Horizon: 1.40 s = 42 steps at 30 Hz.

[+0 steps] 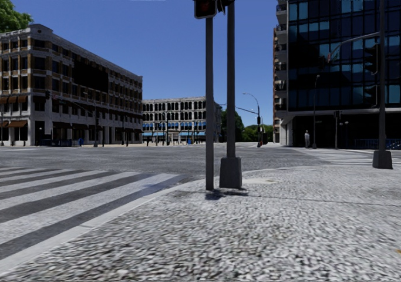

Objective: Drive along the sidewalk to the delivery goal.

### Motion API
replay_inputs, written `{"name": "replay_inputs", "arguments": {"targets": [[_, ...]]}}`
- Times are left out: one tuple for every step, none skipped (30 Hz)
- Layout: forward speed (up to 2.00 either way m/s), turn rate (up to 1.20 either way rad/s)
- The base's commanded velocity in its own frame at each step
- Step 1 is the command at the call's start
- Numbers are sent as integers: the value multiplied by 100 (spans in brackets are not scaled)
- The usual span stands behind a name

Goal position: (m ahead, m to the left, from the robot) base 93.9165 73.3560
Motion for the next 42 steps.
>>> {"name": "replay_inputs", "arguments": {"targets": [[200,55],[200,55],[200,55],[200,55],[200,55],[200,55],[200,55],[200,55],[200,55],[200,55],[195,55],[188,55],[185,55],[185,55],[183,55],[182,55],[182,55],[181,55],[181,55],[179,55],[174,55],[168,55],[165,55],[165,55],[164,55],[163,55],[163,55],[162,55],[162,55],[160,55],[157,55],[156,55],[155,55],[155,55],[155,55],[154,55],[153,55],[151,55],[151,55],[148,55],[143,55],[139,55]]}}
